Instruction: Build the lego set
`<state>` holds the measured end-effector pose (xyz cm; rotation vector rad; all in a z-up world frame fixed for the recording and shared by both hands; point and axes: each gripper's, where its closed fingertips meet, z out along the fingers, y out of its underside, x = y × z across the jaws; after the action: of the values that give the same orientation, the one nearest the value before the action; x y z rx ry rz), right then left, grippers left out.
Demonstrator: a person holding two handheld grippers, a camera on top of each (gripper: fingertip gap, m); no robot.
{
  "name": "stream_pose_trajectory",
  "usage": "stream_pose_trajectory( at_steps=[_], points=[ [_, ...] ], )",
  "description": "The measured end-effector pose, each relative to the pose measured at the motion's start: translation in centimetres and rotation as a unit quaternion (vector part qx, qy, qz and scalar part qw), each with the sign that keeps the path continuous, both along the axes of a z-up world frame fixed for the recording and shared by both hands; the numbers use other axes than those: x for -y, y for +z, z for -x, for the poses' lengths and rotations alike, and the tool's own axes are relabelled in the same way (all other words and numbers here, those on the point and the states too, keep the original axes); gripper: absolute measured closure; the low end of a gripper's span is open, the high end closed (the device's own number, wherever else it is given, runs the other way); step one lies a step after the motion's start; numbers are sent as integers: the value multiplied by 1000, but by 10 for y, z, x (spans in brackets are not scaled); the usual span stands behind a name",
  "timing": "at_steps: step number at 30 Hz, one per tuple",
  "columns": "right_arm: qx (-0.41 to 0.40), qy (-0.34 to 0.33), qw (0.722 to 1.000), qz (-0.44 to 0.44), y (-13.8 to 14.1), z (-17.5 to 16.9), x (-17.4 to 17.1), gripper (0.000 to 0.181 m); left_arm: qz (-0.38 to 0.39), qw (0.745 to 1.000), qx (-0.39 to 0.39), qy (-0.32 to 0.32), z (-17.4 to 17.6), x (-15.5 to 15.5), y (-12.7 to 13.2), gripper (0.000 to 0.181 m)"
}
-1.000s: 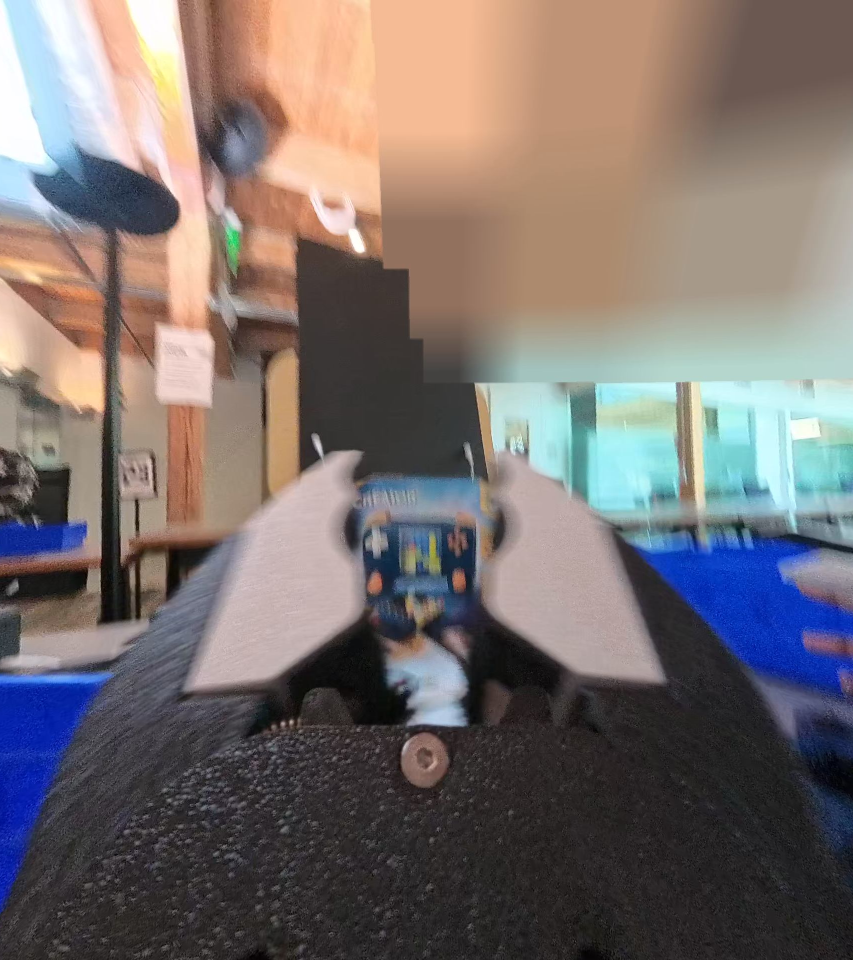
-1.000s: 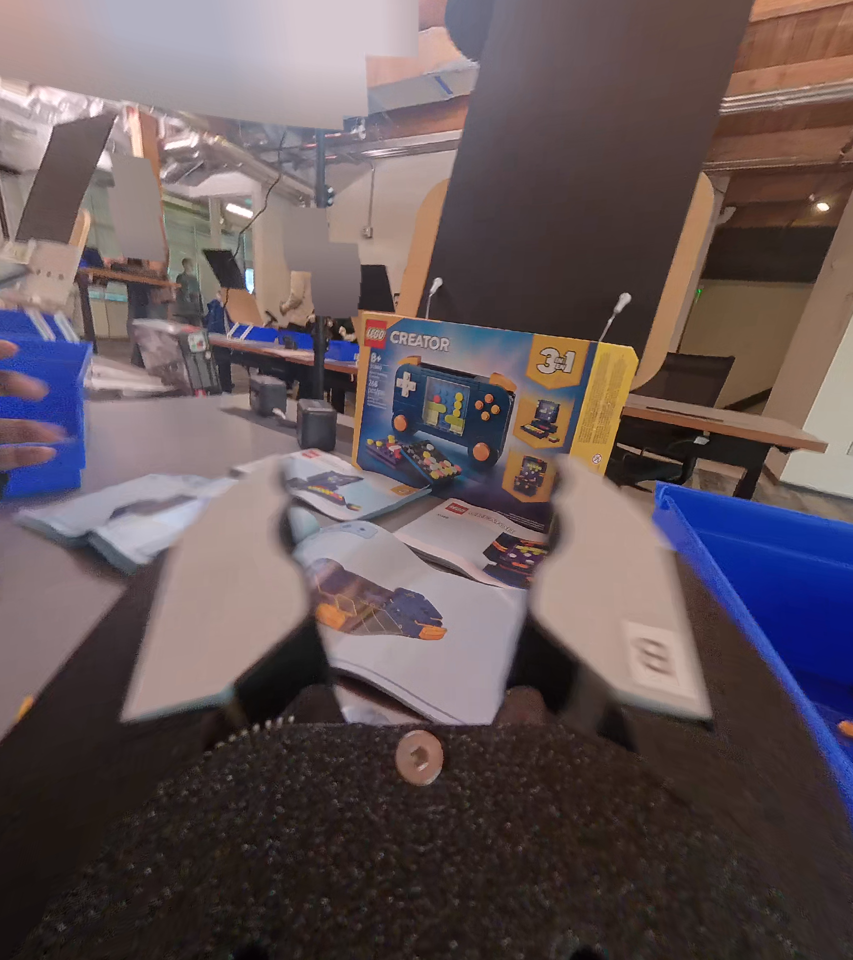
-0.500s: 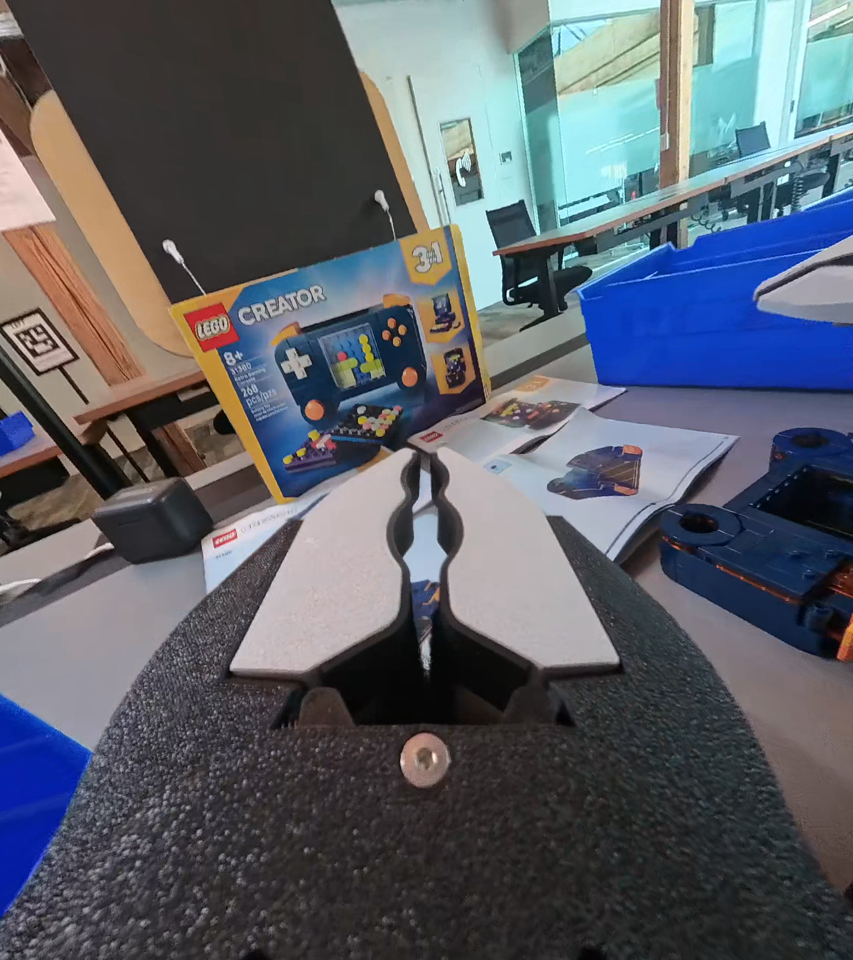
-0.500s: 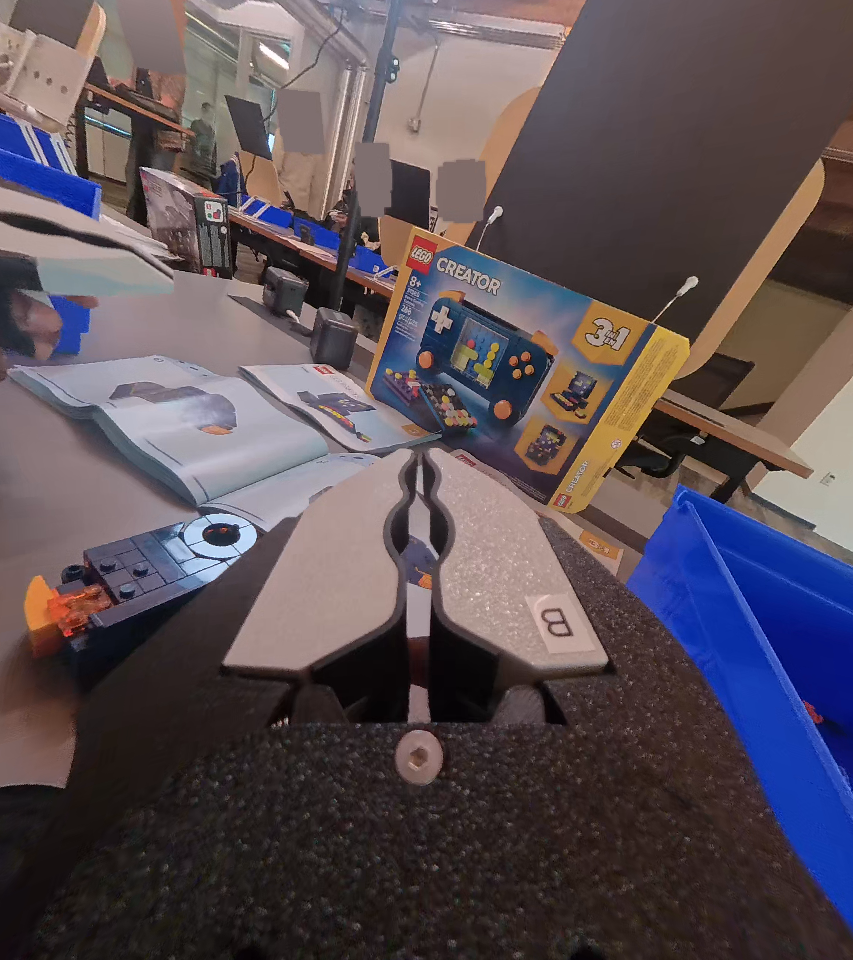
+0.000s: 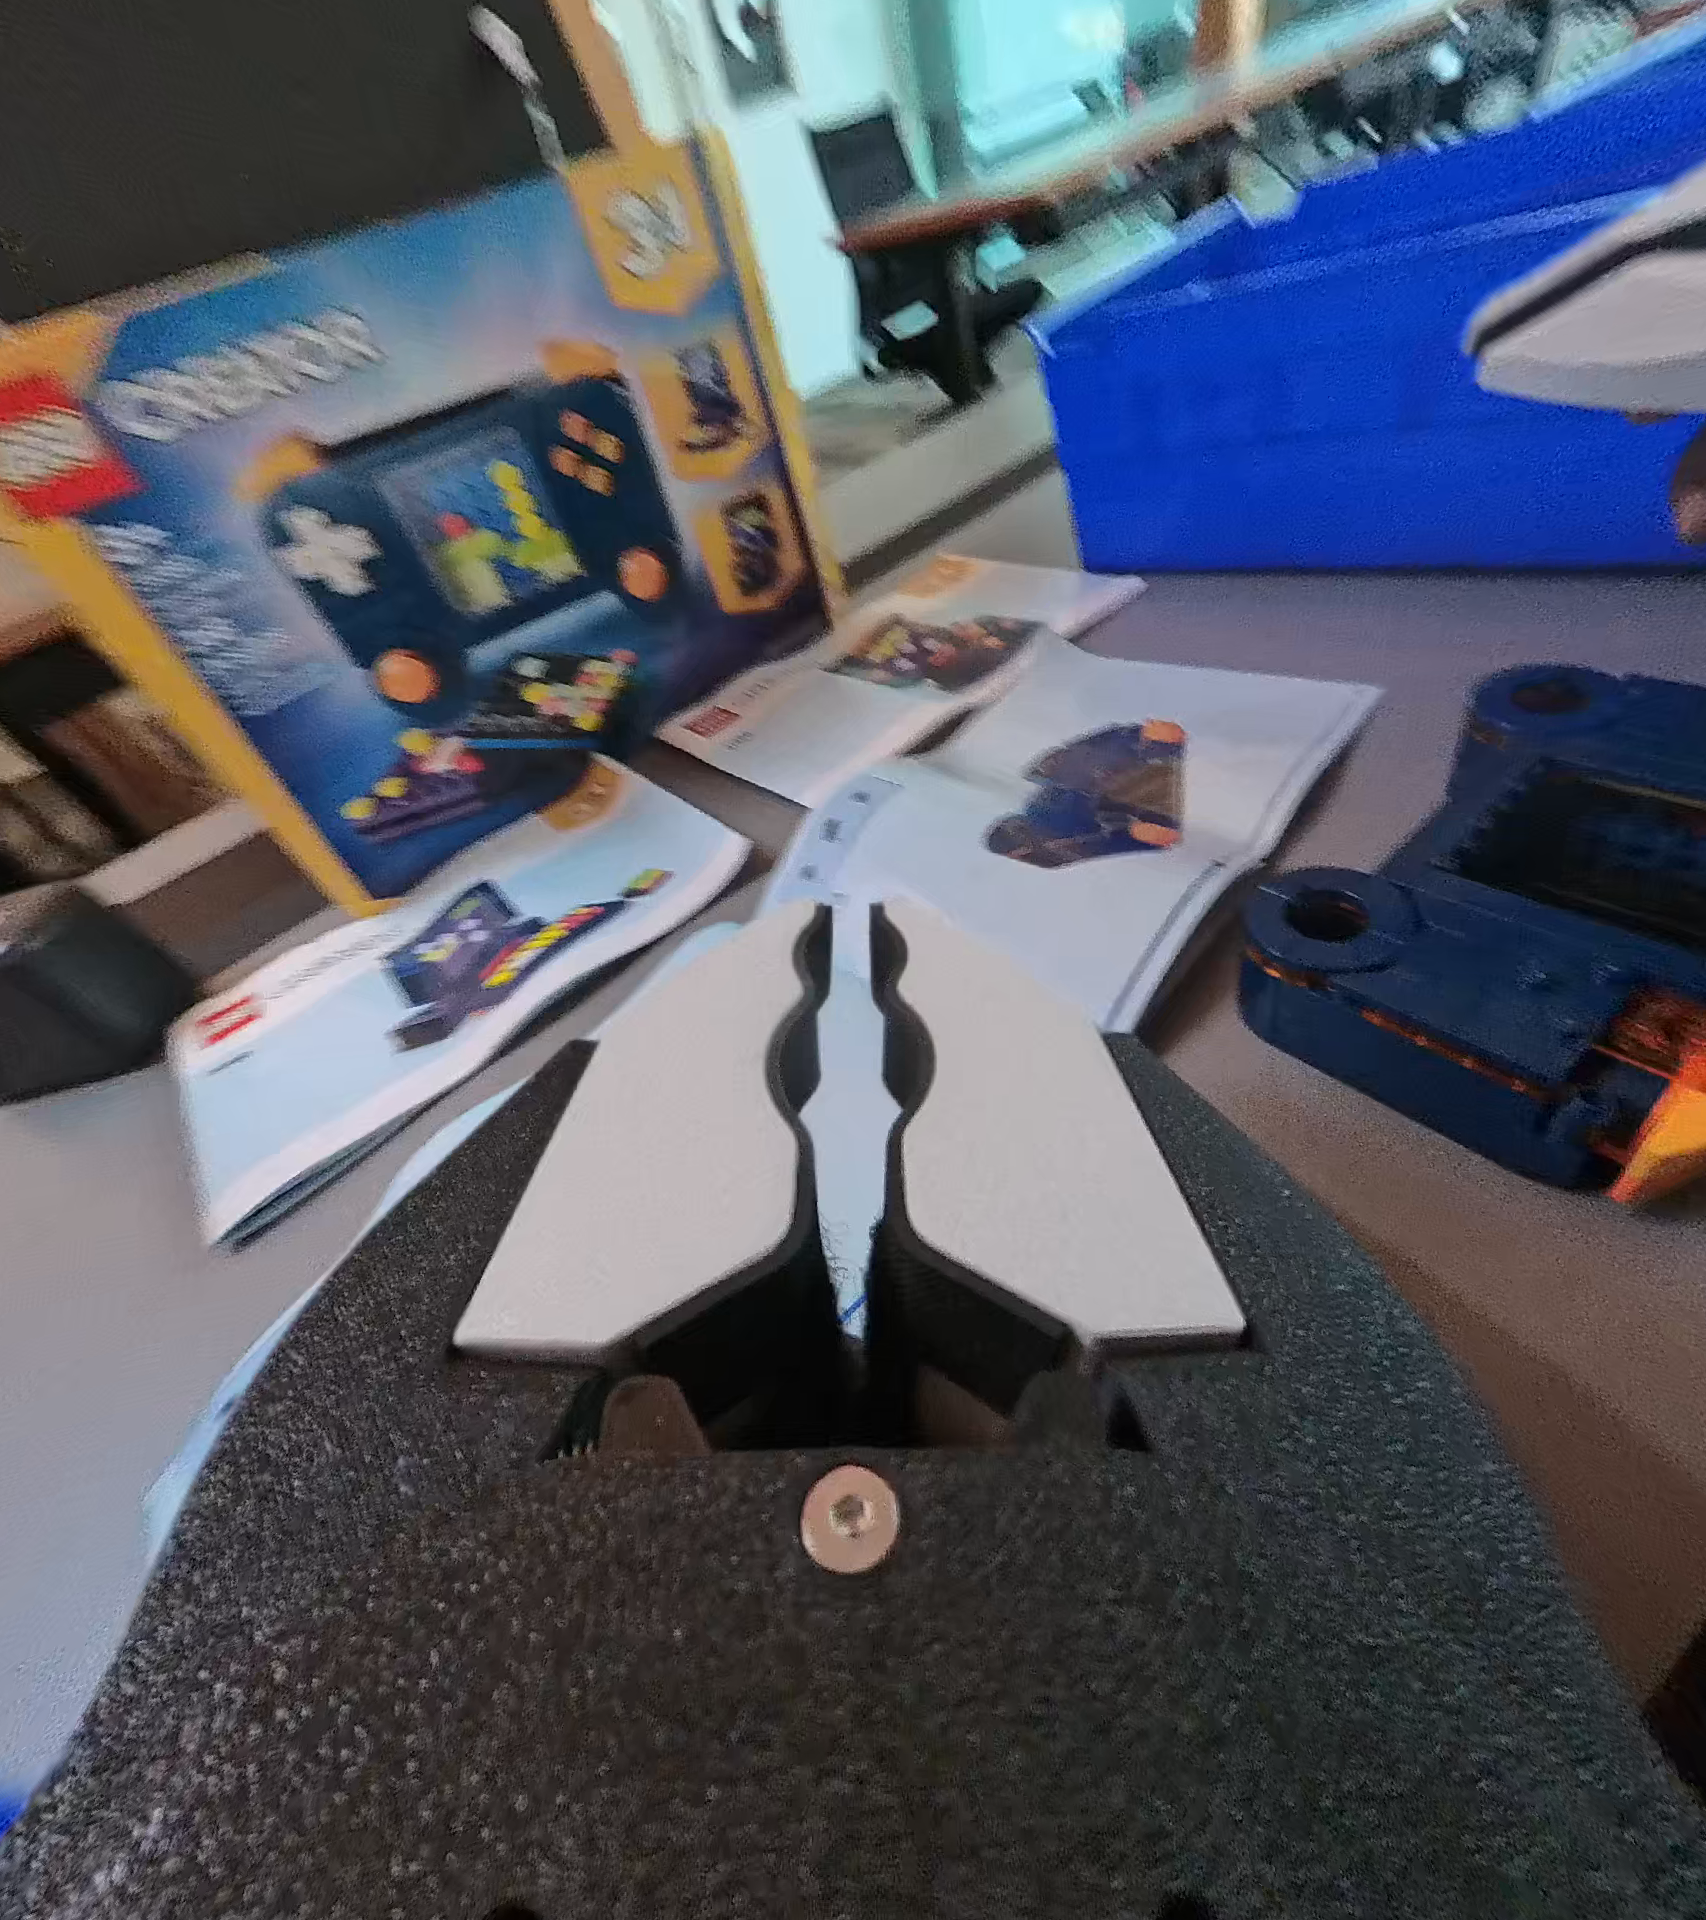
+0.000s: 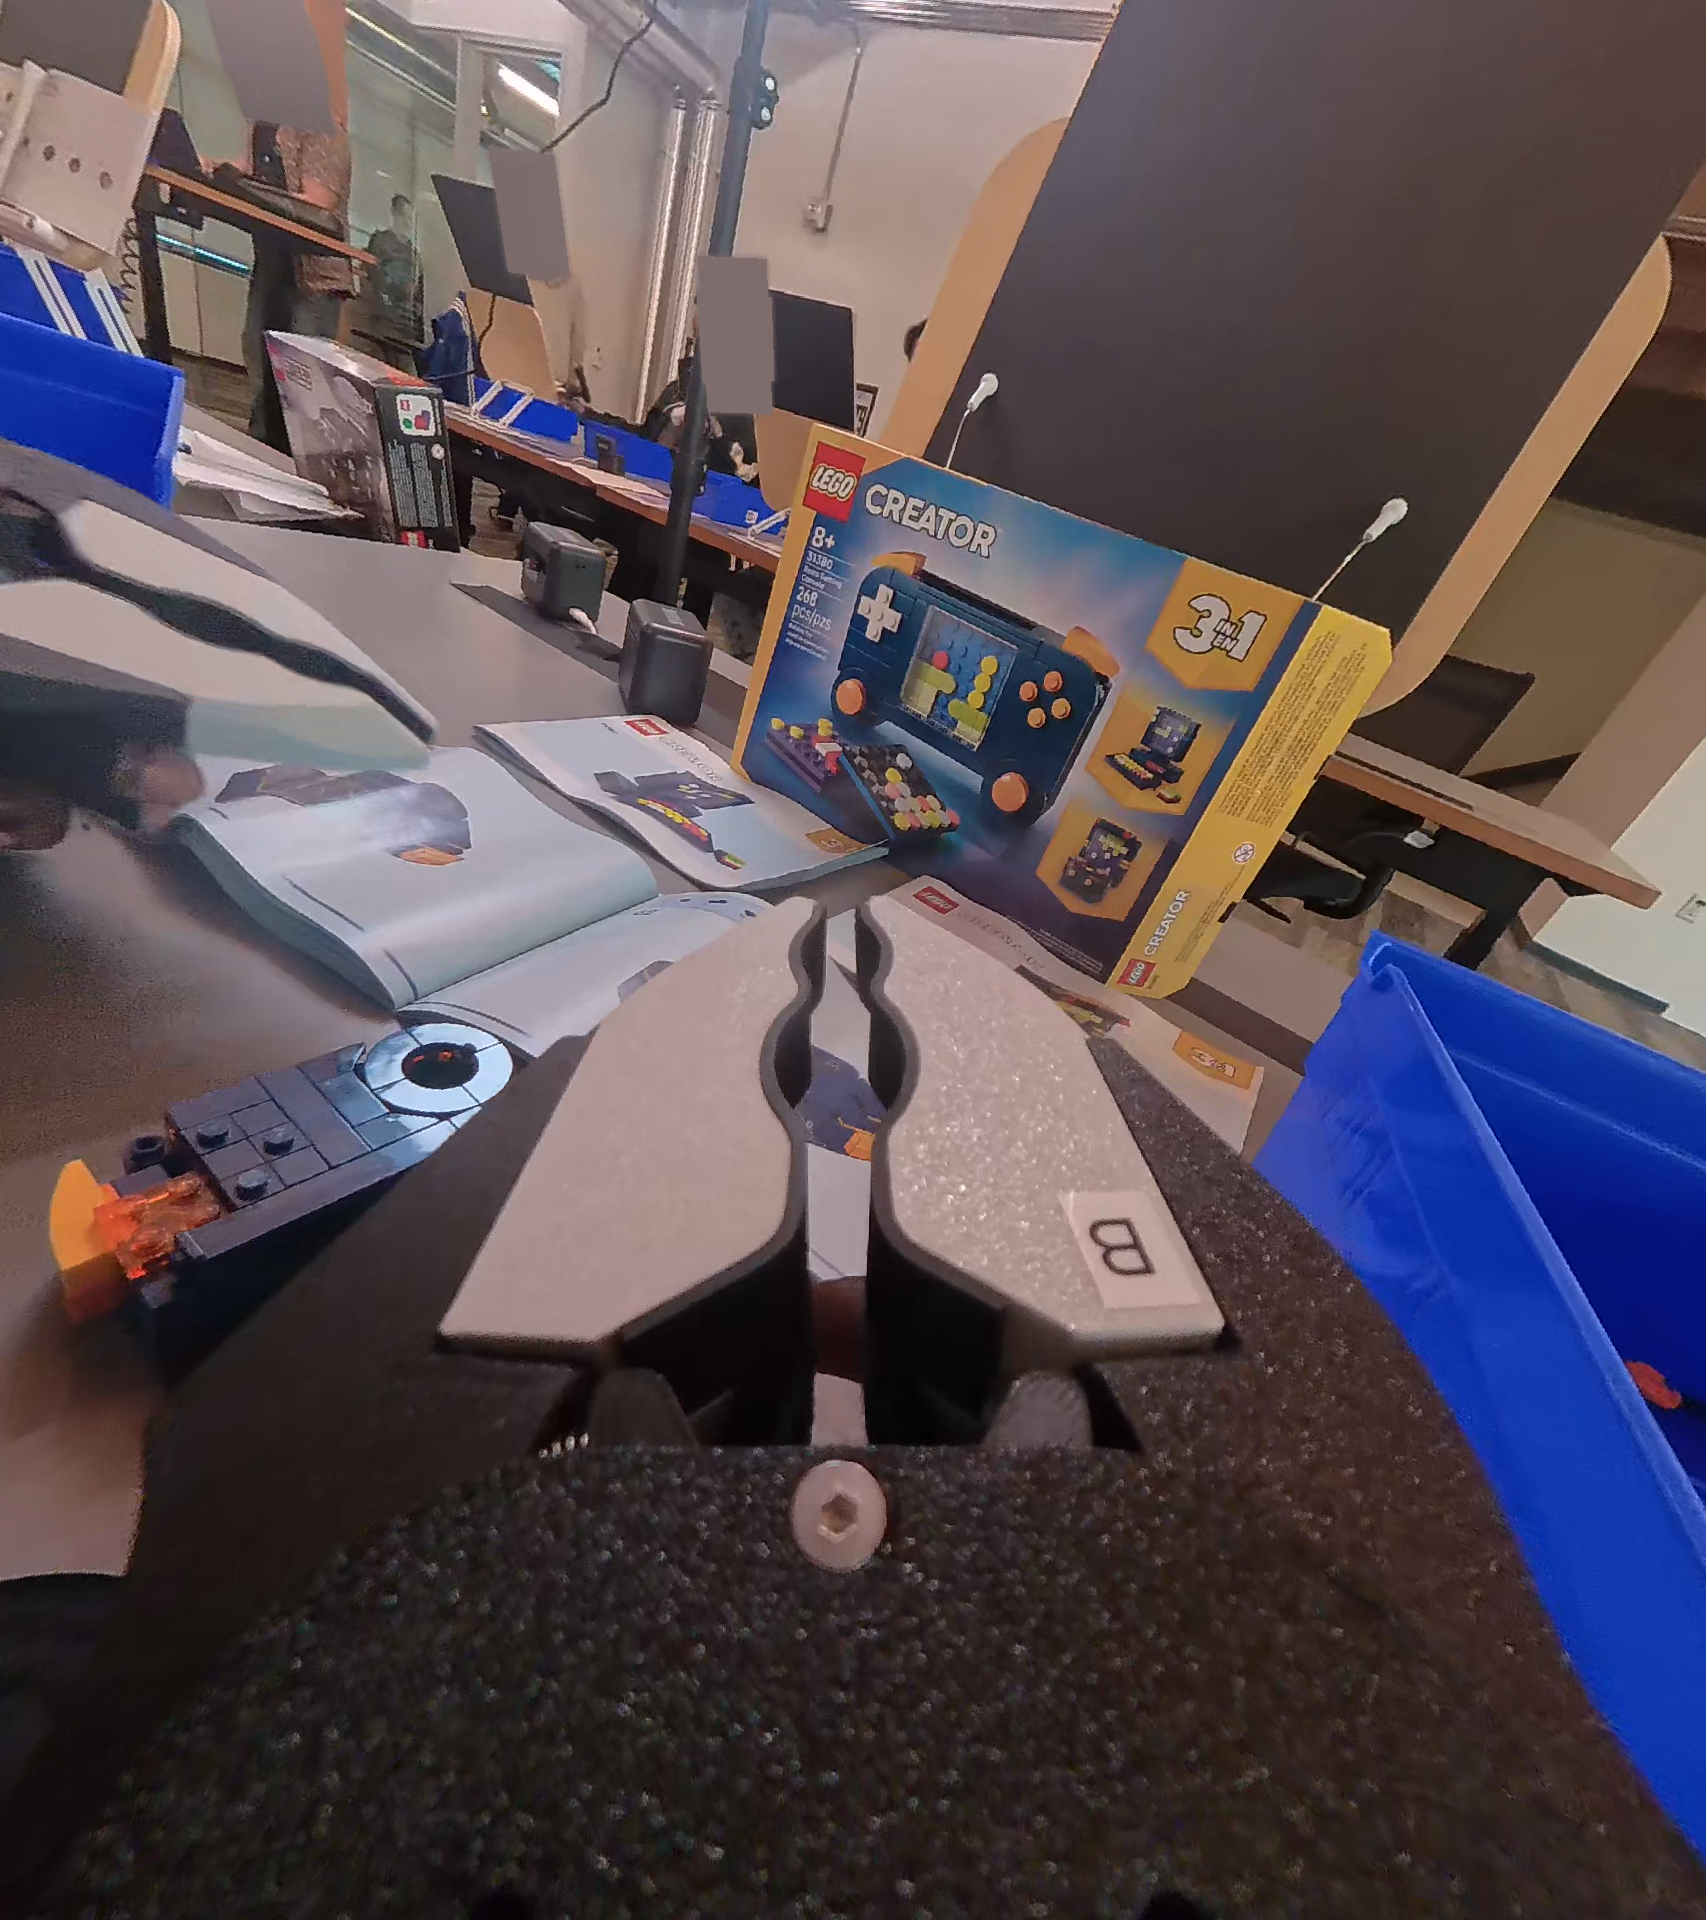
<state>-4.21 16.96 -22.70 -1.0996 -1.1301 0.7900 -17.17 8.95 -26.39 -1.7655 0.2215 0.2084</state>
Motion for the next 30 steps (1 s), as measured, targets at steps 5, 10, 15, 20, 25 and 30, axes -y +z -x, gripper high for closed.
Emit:
stream_pose_trajectory(
  at_steps=[5,10,15,20,25,30],
  points=[
    [-3,-4,1000,6,0,-2,-2,177,168,978,-99,-81,-9,-43,-30,178],
    [1,-9,1000,24,-4,-2,-7,176,243,951,-165,-92,-10,-74,-72,181],
    [15,-10,1000,25,-11,1,-9,177,211,943,-248,-66,-11,-71,-70,181],
    [31,-11,999,26,-18,3,-9,177,202,950,-231,-60,-11,-71,-70,181],
    [28,-11,999,34,-19,3,-11,177,182,949,-255,-40,-9,-73,-66,181],
    [28,-1,999,33,-18,4,-8,175,164,967,-188,-51,-8,-73,-58,181]
  ],
)
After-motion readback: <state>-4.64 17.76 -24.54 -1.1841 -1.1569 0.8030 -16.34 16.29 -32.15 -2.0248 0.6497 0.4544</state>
